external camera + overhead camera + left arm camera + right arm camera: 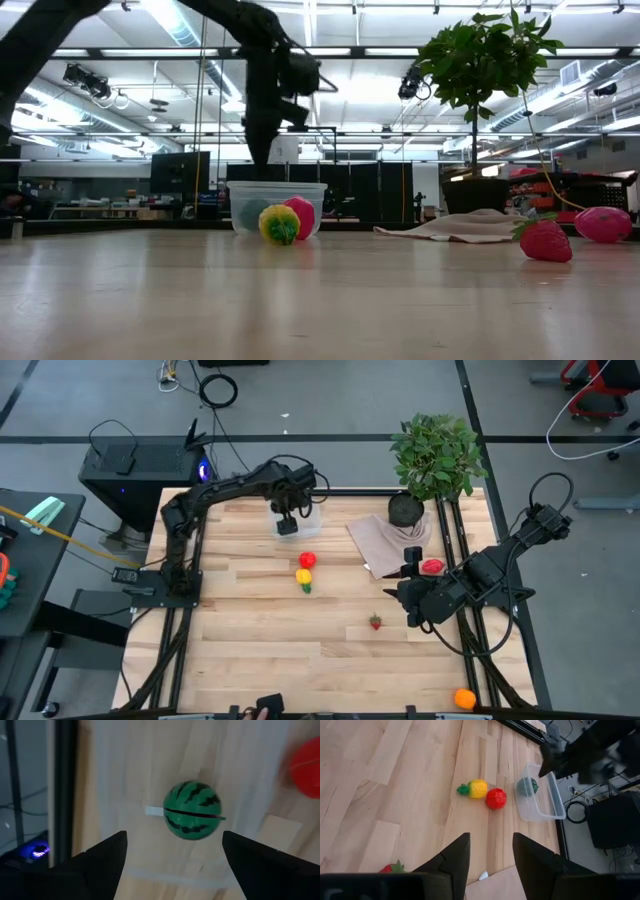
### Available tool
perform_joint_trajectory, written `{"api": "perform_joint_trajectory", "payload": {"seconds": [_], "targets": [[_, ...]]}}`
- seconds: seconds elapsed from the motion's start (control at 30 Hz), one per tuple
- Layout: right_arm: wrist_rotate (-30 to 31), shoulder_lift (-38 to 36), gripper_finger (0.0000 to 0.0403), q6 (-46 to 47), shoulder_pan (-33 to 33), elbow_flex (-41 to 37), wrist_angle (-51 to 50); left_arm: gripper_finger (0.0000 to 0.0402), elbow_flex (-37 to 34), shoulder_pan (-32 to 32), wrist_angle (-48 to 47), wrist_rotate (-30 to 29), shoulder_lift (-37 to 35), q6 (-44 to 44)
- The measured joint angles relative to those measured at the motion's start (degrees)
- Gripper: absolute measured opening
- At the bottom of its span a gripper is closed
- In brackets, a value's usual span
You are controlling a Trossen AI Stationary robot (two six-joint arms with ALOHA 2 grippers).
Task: Pick and placing Produce into tupperware
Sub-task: Put the yellow pineapple into the container
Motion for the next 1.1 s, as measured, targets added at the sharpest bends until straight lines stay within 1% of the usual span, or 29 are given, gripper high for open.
{"api": "perform_joint_trajectory", "payload": {"seconds": [0.1, 0.17, 0.23, 0.3, 0.47, 0.67, 0.7, 0.77, 0.9, 1.0, 1.1], "targets": [[0.01, 0.00, 0.0155, -0.04, 0.00, 0.00, 0.00, 0.0322, 0.00, -0.18, -1.10, 0.39, -3.94, -1.21], [0.01, 0.00, 0.0155, -0.07, 0.00, 0.00, 0.00, 0.0321, 0.01, -0.72, -2.10, 1.99, -6.58, -4.24], [0.01, -0.01, 0.0155, -0.09, 0.00, 0.00, 0.01, 0.0321, 0.02, -2.31, -2.87, 2.80, -8.82, -6.90], [0.01, -0.02, 0.0155, 0.14, 0.00, 0.00, 0.00, 0.0322, 0.02, -5.14, -3.33, 2.37, -10.89, -9.95], [0.01, -0.02, 0.0155, 0.61, 0.00, 0.00, -0.02, 0.0322, 0.04, -14.53, -3.71, -2.34, -13.45, -22.77], [0.23, -0.02, 0.0155, 2.14, 0.00, -0.02, -0.26, 0.0323, 0.04, -25.23, -3.14, -4.36, -13.56, -42.32], [0.23, -0.02, 0.0155, 2.37, 0.00, -0.02, -0.26, 0.0323, 0.04, -26.87, -2.68, -5.41, -13.56, -45.17], [0.23, -0.02, 0.0155, 3.01, 0.00, -0.02, -0.26, 0.0323, 0.04, -30.07, -2.70, -9.30, -13.51, -52.34], [0.65, -0.02, 0.0155, 3.03, 0.34, -0.02, -0.26, 0.0323, 0.02, -34.90, -2.71, -15.69, -13.51, -63.18], [1.14, -0.02, 0.0149, -0.21, 2.49, -0.02, -0.05, 0.0322, 0.02, -36.92, -2.34, -16.57, -13.29, -68.13], [1.88, -0.02, 0.0141, -0.81, 4.97, -0.02, 0.56, 0.0321, -0.15, -38.42, -2.30, -16.72, -12.75, -71.23]]}}
